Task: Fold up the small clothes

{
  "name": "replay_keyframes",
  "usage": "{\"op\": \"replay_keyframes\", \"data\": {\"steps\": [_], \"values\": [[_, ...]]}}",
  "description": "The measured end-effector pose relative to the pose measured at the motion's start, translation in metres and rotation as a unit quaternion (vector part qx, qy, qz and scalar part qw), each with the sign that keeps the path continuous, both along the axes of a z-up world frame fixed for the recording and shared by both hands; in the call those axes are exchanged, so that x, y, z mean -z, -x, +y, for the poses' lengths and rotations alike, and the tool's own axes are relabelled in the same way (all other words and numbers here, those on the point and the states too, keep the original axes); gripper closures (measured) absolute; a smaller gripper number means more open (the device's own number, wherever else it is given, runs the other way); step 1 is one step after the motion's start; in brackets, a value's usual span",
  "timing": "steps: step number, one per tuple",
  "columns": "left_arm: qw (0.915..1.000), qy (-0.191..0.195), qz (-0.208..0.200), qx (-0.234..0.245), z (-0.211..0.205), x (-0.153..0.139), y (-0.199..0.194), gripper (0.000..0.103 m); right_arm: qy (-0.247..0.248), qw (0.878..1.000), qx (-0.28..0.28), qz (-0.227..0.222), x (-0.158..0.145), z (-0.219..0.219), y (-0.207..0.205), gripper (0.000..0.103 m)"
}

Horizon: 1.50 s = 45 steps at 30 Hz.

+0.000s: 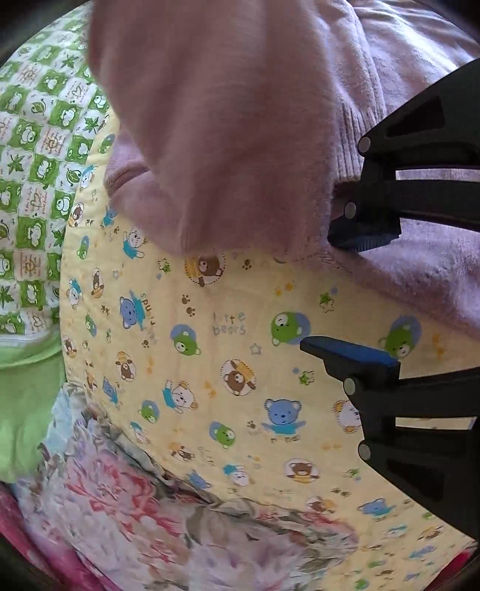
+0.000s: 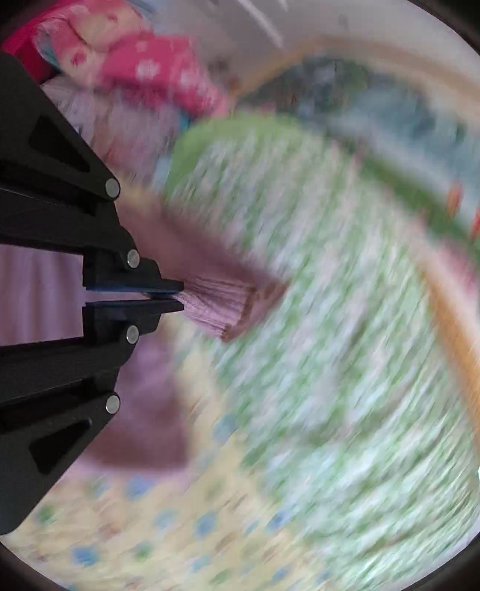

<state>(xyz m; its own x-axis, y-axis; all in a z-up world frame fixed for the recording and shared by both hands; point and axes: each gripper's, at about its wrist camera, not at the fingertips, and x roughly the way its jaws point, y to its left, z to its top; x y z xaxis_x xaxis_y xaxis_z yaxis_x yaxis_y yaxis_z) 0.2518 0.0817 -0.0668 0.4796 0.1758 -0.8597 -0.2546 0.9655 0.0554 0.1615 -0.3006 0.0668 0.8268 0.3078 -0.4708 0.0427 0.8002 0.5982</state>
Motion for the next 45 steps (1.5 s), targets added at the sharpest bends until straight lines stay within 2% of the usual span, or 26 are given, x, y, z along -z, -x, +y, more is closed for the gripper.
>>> {"op": "replay_keyframes", "data": {"steps": [1, 3, 5, 10, 12, 15, 18, 19, 21, 23, 26, 28, 30, 32, 34, 36, 38, 41, 45], "values": [[1.0000, -0.004, 0.004, 0.000, -0.002, 0.002, 0.000, 0.059, -0.001, 0.999, 0.018, 0.047, 0.034, -0.012, -0.001, 0.099], [0.9999, 0.000, 0.012, 0.001, -0.004, 0.006, 0.001, 0.059, -0.010, 0.994, 0.034, 0.099, 0.074, -0.024, -0.001, 0.099], [0.9999, 0.006, 0.015, -0.003, -0.001, 0.007, 0.001, 0.059, -0.033, 0.991, 0.045, 0.118, 0.092, -0.032, 0.002, 0.099], [0.9998, 0.017, 0.010, -0.009, 0.004, 0.001, 0.005, 0.059, -0.028, 0.996, 0.046, 0.076, 0.066, -0.030, 0.015, 0.099], [0.9996, 0.022, 0.012, -0.011, 0.004, 0.001, 0.007, 0.059, -0.025, 0.993, 0.051, 0.107, 0.073, -0.032, 0.012, 0.099], [0.9995, 0.022, 0.017, -0.015, 0.005, 0.005, 0.008, 0.059, 0.022, 0.986, 0.043, 0.161, 0.085, -0.023, 0.005, 0.099], [0.9992, 0.026, 0.021, -0.021, 0.009, 0.009, 0.009, 0.056, 0.039, 0.973, 0.038, 0.226, 0.102, -0.027, 0.006, 0.095], [0.9990, 0.029, 0.024, -0.024, 0.012, 0.011, 0.009, 0.055, 0.056, 0.967, 0.052, 0.244, 0.101, -0.029, 0.009, 0.095], [0.9983, 0.044, 0.026, -0.028, 0.017, 0.010, 0.015, 0.055, 0.068, 0.967, 0.066, 0.238, 0.091, -0.028, 0.016, 0.094], [0.9980, 0.050, 0.028, -0.025, 0.019, 0.006, 0.024, 0.055, 0.070, 0.975, 0.045, 0.204, 0.073, -0.020, 0.020, 0.094], [0.9978, 0.055, 0.032, -0.019, 0.017, -0.005, 0.045, 0.055, 0.080, 0.984, -0.034, 0.155, 0.047, 0.014, 0.004, 0.094], [0.9955, 0.089, 0.027, -0.017, 0.014, -0.015, 0.062, 0.058, 0.060, 0.983, -0.109, 0.138, 0.036, 0.047, -0.026, 0.094], [0.9893, 0.145, 0.018, 0.000, 0.009, -0.024, 0.074, 0.058, 0.054, 0.977, -0.167, 0.120, 0.027, 0.083, -0.053, 0.094], [0.9786, 0.204, 0.022, 0.012, 0.003, -0.023, 0.072, 0.057, 0.063, 0.964, -0.232, 0.114, 0.023, 0.128, -0.085, 0.094], [0.9639, 0.264, 0.030, 0.017, -0.003, -0.015, 0.062, 0.057, 0.062, 0.948, -0.291, 0.114, 0.027, 0.173, -0.118, 0.094], [0.9583, 0.282, 0.044, 0.003, -0.003, -0.004, 0.050, 0.056, 0.039, 0.935, -0.328, 0.130, 0.039, 0.209, -0.153, 0.094], [0.9487, 0.311, 0.054, -0.021, 0.005, 0.010, 0.038, 0.056, 0.036, 0.923, -0.352, 0.152, 0.053, 0.237, -0.175, 0.094], [0.9321, 0.353, 0.062, -0.052, 0.023, 0.030, 0.024, 0.056, 0.049, 0.914, -0.363, 0.172, 0.073, 0.264, -0.200, 0.094], [0.9153, 0.395, 0.043, -0.066, 0.043, 0.041, 0.012, 0.056, 0.054, 0.909, -0.367, 0.188, 0.092, 0.282, -0.222, 0.094]]}}
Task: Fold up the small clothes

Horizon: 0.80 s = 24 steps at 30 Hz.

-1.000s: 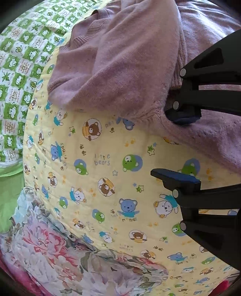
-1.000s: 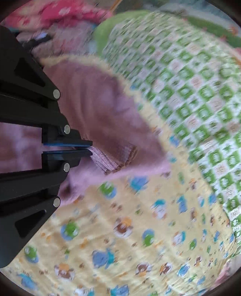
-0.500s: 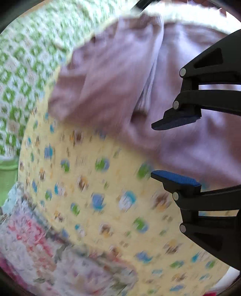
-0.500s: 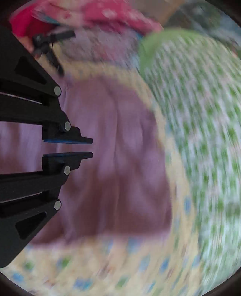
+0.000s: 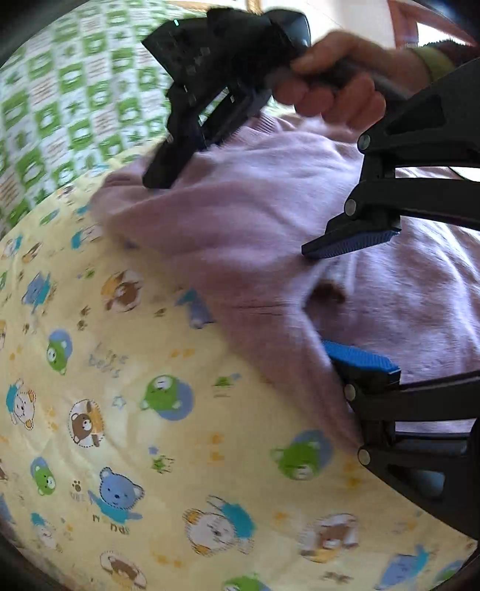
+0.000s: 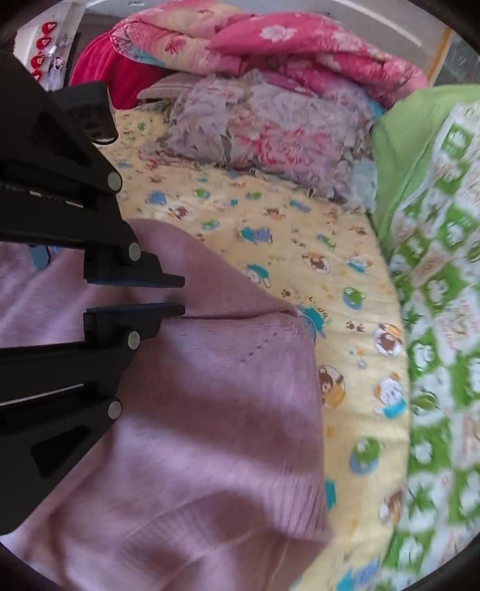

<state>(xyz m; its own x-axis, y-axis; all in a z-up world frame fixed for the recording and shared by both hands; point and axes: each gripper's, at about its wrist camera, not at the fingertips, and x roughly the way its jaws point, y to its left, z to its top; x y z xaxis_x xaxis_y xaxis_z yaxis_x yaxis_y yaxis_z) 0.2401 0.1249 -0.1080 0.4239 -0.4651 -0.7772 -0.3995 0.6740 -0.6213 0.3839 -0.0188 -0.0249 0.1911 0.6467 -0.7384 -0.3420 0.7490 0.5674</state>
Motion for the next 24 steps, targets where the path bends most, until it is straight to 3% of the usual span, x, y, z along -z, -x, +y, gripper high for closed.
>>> {"op": "replay_keyframes", "data": {"steps": [3, 11, 21, 24], "values": [[0.9998, 0.014, -0.006, -0.011, 0.003, 0.005, -0.006, 0.056, -0.001, 1.000, -0.002, 0.008, 0.006, 0.002, -0.007, 0.094], [0.9998, -0.005, -0.014, -0.009, 0.002, 0.004, -0.010, 0.064, 0.009, 1.000, -0.012, -0.007, 0.002, -0.004, -0.008, 0.094], [0.9997, -0.001, -0.010, -0.021, 0.003, 0.003, -0.007, 0.064, 0.030, 0.999, -0.016, -0.021, 0.005, 0.003, -0.010, 0.081], [0.9996, -0.012, -0.015, -0.022, 0.001, 0.003, -0.009, 0.072, 0.032, 0.999, -0.025, -0.014, 0.009, 0.008, -0.012, 0.086]]}}
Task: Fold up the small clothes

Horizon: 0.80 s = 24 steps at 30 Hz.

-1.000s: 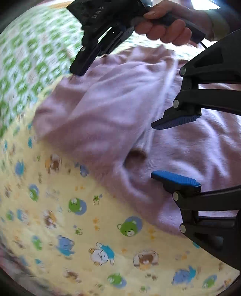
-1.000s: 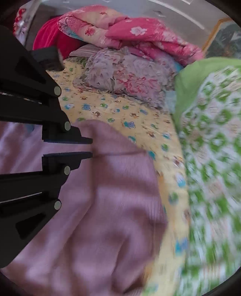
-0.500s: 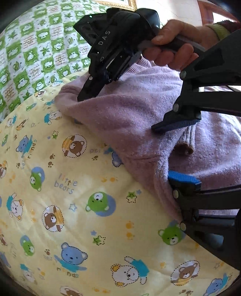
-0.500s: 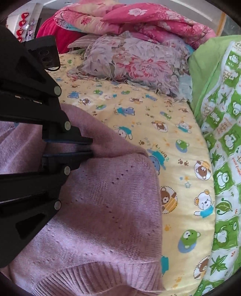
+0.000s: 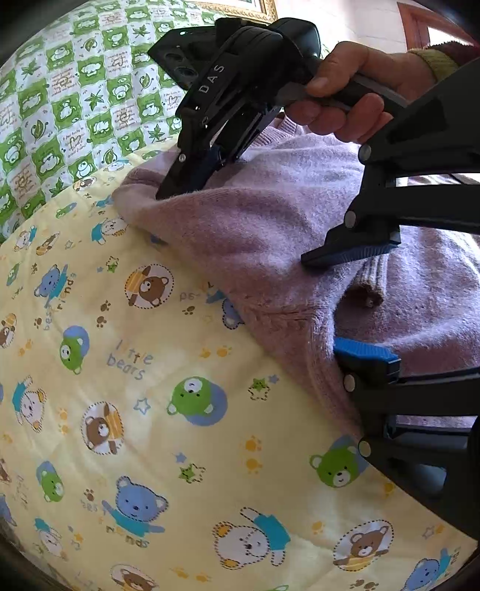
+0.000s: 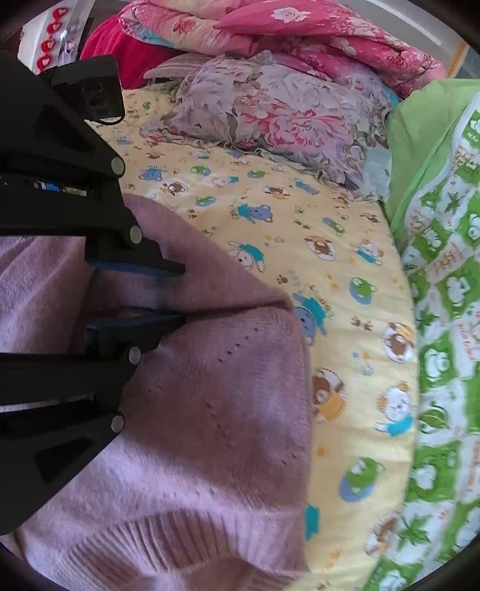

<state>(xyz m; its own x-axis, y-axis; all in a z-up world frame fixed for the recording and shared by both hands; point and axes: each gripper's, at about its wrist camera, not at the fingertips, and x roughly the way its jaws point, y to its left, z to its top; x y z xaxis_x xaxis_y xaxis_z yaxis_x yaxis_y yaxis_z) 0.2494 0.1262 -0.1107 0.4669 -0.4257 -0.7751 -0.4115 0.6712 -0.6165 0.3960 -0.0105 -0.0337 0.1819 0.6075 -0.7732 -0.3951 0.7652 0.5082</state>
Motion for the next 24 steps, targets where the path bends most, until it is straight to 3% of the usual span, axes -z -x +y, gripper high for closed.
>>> {"op": "replay_keyframes", "data": {"steps": [1, 3, 6, 8, 11, 16, 21, 23, 24], "values": [[1.0000, -0.010, -0.003, 0.000, -0.001, -0.001, -0.001, 0.080, 0.003, 1.000, 0.001, -0.005, -0.003, 0.001, -0.001, 0.099], [0.9997, -0.024, -0.006, 0.000, -0.001, -0.003, 0.000, 0.094, -0.015, 0.999, -0.001, -0.030, -0.019, 0.000, 0.000, 0.100], [0.9986, -0.035, -0.040, 0.001, 0.003, -0.015, 0.010, 0.096, -0.092, 0.990, -0.016, -0.110, -0.065, -0.003, 0.005, 0.100], [0.9970, -0.050, -0.057, 0.013, 0.003, -0.022, 0.017, 0.097, -0.065, 0.989, -0.018, -0.134, -0.076, 0.006, -0.001, 0.100], [0.9943, -0.085, -0.058, 0.029, -0.002, -0.023, 0.015, 0.097, -0.019, 0.990, -0.027, -0.134, -0.061, 0.027, -0.012, 0.100], [0.9888, -0.131, -0.052, 0.049, -0.008, -0.018, 0.010, 0.096, 0.007, 0.993, -0.006, -0.116, -0.030, 0.044, -0.029, 0.100], [0.9909, -0.114, -0.040, 0.058, -0.005, -0.019, 0.010, 0.088, 0.013, 0.994, 0.021, -0.107, -0.028, 0.034, -0.029, 0.098], [0.9907, -0.111, -0.041, 0.066, -0.002, -0.025, 0.014, 0.086, -0.005, 0.992, 0.052, -0.112, -0.044, 0.013, -0.019, 0.094], [0.9906, -0.110, -0.039, 0.071, 0.000, -0.028, 0.018, 0.084, -0.015, 0.992, 0.061, -0.112, -0.049, 0.003, -0.015, 0.087]]}}
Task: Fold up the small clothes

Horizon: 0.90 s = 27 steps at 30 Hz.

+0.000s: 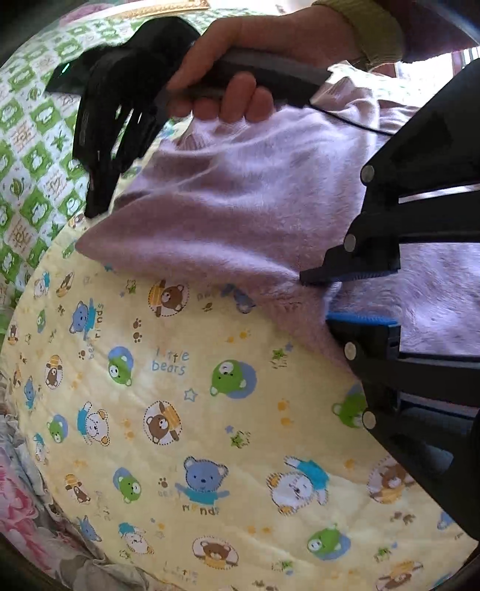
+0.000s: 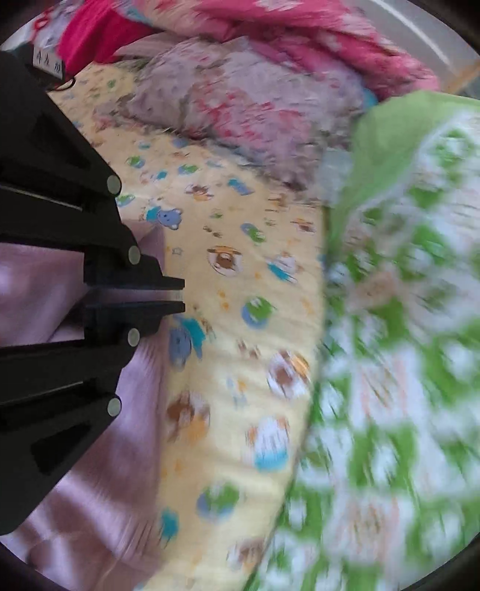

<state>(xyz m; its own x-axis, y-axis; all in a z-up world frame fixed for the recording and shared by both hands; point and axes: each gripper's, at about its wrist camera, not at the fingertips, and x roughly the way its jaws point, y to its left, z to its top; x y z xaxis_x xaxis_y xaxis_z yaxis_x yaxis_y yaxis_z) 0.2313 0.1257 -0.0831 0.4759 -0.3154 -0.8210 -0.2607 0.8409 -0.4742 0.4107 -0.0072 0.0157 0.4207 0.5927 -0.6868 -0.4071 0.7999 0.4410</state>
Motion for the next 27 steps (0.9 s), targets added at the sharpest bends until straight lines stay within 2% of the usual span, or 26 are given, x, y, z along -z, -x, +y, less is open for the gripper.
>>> {"op": "replay_keyframes", "data": {"steps": [3, 6, 9, 11, 14, 17, 18, 19, 20, 22, 23, 24, 26, 27], "values": [[0.9999, -0.009, 0.004, 0.010, 0.001, -0.010, 0.013, 0.084, -0.050, 0.998, 0.033, -0.009, -0.022, -0.056, 0.031, 0.073], [0.9997, -0.004, -0.008, 0.023, -0.001, -0.025, 0.027, 0.079, -0.064, 0.996, 0.059, -0.013, -0.027, -0.107, 0.072, 0.070], [0.9991, 0.002, -0.023, 0.037, -0.011, -0.037, 0.024, 0.075, -0.051, 0.991, 0.126, -0.002, -0.011, -0.172, 0.125, 0.068], [0.9983, 0.003, -0.030, 0.050, -0.020, -0.040, 0.014, 0.075, -0.043, 0.984, 0.169, 0.021, 0.006, -0.202, 0.152, 0.068], [0.9971, -0.019, -0.033, 0.066, -0.040, -0.036, -0.009, 0.073, -0.044, 0.971, 0.226, 0.067, 0.035, -0.243, 0.183, 0.068], [0.9951, -0.067, -0.010, 0.072, -0.049, -0.019, -0.034, 0.070, 0.015, 0.955, 0.286, 0.074, 0.053, -0.281, 0.195, 0.068], [0.9932, -0.093, 0.007, 0.070, -0.050, -0.011, -0.041, 0.072, 0.023, 0.949, 0.307, 0.075, 0.057, -0.293, 0.197, 0.068], [0.9907, -0.115, 0.023, 0.068, -0.049, -0.003, -0.046, 0.077, 0.002, 0.944, 0.321, 0.073, 0.059, -0.308, 0.201, 0.069], [0.9898, -0.120, 0.029, 0.071, -0.048, 0.001, -0.049, 0.083, -0.010, 0.940, 0.334, 0.071, 0.057, -0.317, 0.204, 0.069], [0.9891, -0.124, 0.028, 0.076, -0.048, -0.007, -0.048, 0.083, 0.013, 0.929, 0.366, 0.053, 0.044, -0.326, 0.216, 0.068], [0.9884, -0.128, 0.027, 0.077, -0.048, -0.012, -0.045, 0.079, 0.026, 0.924, 0.379, 0.043, 0.036, -0.330, 0.225, 0.067], [0.9881, -0.132, 0.026, 0.075, -0.047, -0.018, -0.039, 0.068, 0.021, 0.923, 0.383, 0.035, 0.030, -0.333, 0.234, 0.065], [0.9910, -0.110, 0.018, 0.074, -0.041, -0.028, -0.023, 0.055, -0.017, 0.928, 0.371, 0.041, 0.026, -0.339, 0.253, 0.054], [0.9921, -0.101, 0.015, 0.073, -0.039, -0.032, -0.015, 0.055, -0.026, 0.930, 0.363, 0.048, 0.025, -0.340, 0.263, 0.047]]}}
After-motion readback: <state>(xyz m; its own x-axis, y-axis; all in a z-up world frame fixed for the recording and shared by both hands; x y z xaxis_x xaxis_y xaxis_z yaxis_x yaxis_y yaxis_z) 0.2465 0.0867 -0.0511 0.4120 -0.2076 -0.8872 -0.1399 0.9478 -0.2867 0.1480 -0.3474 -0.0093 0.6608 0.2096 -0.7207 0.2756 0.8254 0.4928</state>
